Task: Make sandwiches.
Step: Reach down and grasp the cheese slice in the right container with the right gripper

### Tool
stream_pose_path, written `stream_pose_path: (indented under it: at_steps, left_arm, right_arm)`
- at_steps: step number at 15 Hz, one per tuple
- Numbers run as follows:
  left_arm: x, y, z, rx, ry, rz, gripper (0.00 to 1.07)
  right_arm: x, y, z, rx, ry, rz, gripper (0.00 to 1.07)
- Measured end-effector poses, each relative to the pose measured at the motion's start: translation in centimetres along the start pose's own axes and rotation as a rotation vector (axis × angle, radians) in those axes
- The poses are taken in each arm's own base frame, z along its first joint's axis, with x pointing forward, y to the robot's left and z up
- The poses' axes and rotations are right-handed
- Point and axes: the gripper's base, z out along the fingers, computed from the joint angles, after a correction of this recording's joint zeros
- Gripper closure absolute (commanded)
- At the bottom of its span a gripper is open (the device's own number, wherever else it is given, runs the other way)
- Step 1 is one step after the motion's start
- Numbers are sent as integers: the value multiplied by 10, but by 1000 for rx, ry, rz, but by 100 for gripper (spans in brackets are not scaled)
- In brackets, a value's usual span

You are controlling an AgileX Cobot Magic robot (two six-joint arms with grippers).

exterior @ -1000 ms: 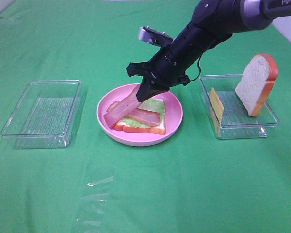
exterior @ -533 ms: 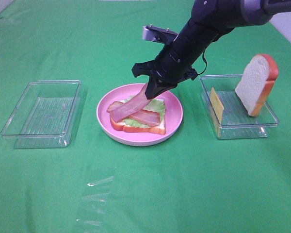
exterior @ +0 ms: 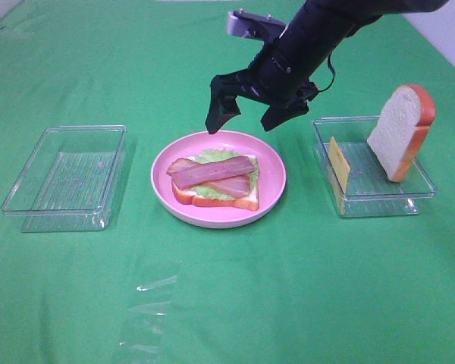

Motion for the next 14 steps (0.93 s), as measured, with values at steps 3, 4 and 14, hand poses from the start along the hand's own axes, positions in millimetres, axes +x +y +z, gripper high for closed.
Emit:
stream_pose_path:
  at_steps: [3, 4, 14]
  left_arm:
    - [0, 0, 0, 1, 0, 0, 9]
    - [0, 0, 0, 1, 0, 0, 9]
    - [0, 0, 0, 1, 0, -1, 9]
  right_arm:
    - [12, 5, -40, 91, 111, 28, 9]
    - [17, 0, -45, 160, 165, 56, 9]
    - [34, -72, -55, 335, 277, 332, 9]
